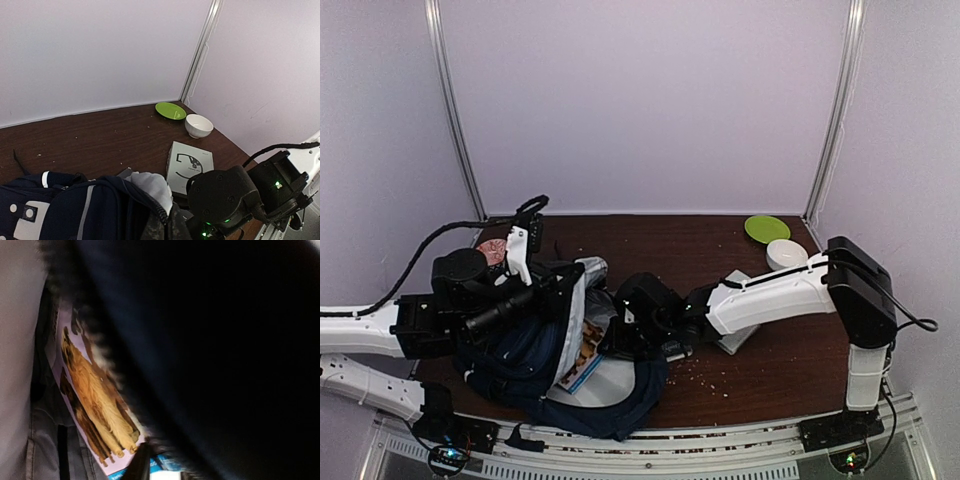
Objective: Pack the student bag
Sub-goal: Place the book in the student bag.
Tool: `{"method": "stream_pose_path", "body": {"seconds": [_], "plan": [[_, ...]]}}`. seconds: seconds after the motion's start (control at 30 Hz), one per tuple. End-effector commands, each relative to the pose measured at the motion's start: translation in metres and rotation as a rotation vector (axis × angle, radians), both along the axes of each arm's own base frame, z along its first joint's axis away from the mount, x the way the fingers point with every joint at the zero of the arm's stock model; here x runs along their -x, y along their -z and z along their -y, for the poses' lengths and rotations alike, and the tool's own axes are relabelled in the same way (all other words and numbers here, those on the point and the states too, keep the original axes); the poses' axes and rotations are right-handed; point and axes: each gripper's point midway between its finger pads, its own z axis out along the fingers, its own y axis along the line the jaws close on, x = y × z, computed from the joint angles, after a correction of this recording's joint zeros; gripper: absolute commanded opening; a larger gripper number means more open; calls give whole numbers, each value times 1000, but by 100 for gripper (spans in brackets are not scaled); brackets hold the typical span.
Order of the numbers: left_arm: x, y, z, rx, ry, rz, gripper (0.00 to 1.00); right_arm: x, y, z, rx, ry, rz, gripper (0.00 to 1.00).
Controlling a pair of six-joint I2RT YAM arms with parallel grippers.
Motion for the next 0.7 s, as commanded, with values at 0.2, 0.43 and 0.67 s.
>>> {"method": "stream_pose_path", "body": {"seconds": [0.2,0.43,0.67], "plan": [[0,-47,1,187,3,50,0,-19,-56,-57,-228,-57,57,0],[2,-43,12,194,36,24,0,-19,-31,-86,-265,-100,-15,8],[-1,-44,-8,187,-31,30,0,-22,-58,-72,-269,-133,25,43]]}}
